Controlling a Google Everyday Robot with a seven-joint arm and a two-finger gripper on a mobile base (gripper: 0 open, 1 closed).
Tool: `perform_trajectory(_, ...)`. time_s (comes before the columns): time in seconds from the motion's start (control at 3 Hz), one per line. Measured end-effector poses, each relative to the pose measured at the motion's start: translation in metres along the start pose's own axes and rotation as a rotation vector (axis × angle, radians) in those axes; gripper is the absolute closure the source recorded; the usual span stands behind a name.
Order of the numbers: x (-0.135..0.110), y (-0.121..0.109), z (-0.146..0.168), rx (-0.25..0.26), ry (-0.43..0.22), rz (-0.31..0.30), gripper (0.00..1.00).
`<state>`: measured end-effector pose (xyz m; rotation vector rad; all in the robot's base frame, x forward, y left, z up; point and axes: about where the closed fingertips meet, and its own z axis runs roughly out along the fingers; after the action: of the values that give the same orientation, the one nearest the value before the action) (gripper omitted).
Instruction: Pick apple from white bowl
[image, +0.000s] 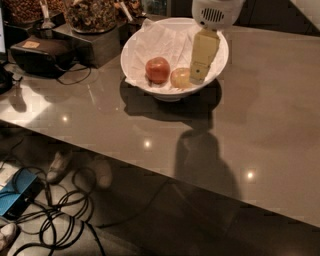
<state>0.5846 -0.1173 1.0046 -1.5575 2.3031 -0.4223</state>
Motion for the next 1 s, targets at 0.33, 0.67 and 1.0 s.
perform_trajectory(0.33,-0.005,-0.011,0.011,-0.033,-0.046,0.038,0.0)
perform_trajectory(0.67,-0.013,-0.019,0.021,-0.06,-0.075,0.048,0.18)
perform_trajectory(1.0,-0.019,-0.025,0.029,-0.081,-0.088,0.051,0.23)
